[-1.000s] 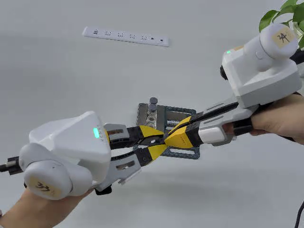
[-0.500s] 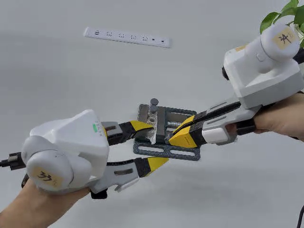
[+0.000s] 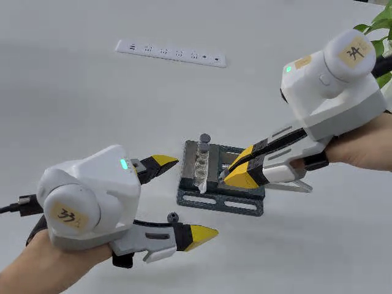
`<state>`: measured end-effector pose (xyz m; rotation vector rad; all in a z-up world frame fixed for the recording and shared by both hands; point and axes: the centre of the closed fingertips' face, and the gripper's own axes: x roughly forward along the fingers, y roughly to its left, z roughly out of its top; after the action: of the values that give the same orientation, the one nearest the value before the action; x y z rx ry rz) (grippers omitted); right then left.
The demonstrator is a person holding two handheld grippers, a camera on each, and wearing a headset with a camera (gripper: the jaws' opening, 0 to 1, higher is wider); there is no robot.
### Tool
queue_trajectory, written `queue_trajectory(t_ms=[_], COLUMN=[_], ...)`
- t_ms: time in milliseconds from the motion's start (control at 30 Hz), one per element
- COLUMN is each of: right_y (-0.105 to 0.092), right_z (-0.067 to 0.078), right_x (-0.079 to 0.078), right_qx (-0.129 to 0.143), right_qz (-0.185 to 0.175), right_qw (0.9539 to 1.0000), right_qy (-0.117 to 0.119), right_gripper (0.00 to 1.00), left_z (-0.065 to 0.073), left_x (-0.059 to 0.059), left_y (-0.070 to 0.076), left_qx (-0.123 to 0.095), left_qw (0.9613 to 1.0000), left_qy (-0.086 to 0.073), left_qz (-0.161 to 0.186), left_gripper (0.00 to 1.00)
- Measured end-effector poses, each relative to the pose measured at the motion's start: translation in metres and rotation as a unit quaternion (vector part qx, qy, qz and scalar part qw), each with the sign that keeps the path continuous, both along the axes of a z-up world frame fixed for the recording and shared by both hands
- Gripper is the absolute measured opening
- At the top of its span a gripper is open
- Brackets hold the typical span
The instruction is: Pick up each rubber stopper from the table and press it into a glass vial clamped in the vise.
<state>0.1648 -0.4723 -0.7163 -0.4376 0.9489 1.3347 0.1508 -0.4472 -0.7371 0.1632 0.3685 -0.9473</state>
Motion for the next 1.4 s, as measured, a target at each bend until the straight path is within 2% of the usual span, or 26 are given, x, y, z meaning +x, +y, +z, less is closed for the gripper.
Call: queue_trajectory(t_ms=[67,167,200,233,300,400,500,567,700,833,867,1033,1167,1400], right_y=[0.001,0.000,0.000,0.000,0.002,0.002,0.006,0.008,0.011,0.014,0.015,0.020,0.022,0.023], right_z=[-0.002,-0.005,-0.007,-0.008,-0.013,-0.016,-0.019,-0.020,-0.022,-0.025,-0.026,-0.028,-0.030,-0.038], right_x=[0.006,0.013,0.019,0.021,0.029,0.035,0.039,0.041,0.041,0.046,0.047,0.046,0.045,0.046], right_qx=[-0.010,-0.031,-0.039,-0.044,-0.058,-0.080,-0.088,-0.092,-0.102,-0.117,-0.120,-0.126,-0.127,-0.139], right_qz=[0.012,0.028,0.034,0.038,0.054,0.081,0.094,0.106,0.129,0.172,0.195,0.216,0.223,0.241], right_qw=[0.9998,0.9990,0.9982,0.9976,0.9956,0.9912,0.9891,0.9874,0.9831,0.9730,0.9677,0.9615,0.9602,0.9534], right_qy=[-0.010,-0.018,-0.032,-0.036,-0.049,-0.068,-0.071,-0.073,-0.082,-0.099,-0.106,-0.113,-0.111,-0.116], right_gripper=[0.06,0.06,0.06,0.06,0.06,0.06,0.06,0.06,0.06,0.06,0.06,0.06,0.06,0.06], left_z=[-0.001,-0.001,-0.001,-0.001,-0.007,-0.010,-0.014,-0.020,-0.022,-0.023,-0.023,-0.025,-0.029,-0.031], left_x=[0.001,0.003,0.003,0.004,0.005,0.003,0.002,0.003,0.004,0.008,0.010,0.010,0.011,0.010], left_y=[0.003,0.006,0.007,0.008,0.011,0.011,0.012,0.014,0.015,0.022,0.025,0.029,0.033,0.032], left_qx=[-0.001,0.001,0.001,0.002,0.000,0.006,0.004,0.005,0.004,0.005,0.004,0.004,0.001,-0.002], left_qw=[1.0000,1.0000,1.0000,0.9999,0.9998,0.9997,0.9994,0.9993,0.9989,0.9987,0.9985,0.9978,0.9971,0.9966], left_qy=[0.004,0.002,0.003,0.003,0.014,0.020,0.028,0.031,0.040,0.038,0.038,0.040,0.044,0.047], left_qz=[0.002,0.007,0.009,0.012,0.016,0.015,0.019,0.020,0.023,0.034,0.039,0.052,0.062,0.068], left_gripper=[0.75,0.81,0.83,0.84,0.90,0.95,0.99,0.99,0.99,0.99,0.99,0.99,0.99,0.98])
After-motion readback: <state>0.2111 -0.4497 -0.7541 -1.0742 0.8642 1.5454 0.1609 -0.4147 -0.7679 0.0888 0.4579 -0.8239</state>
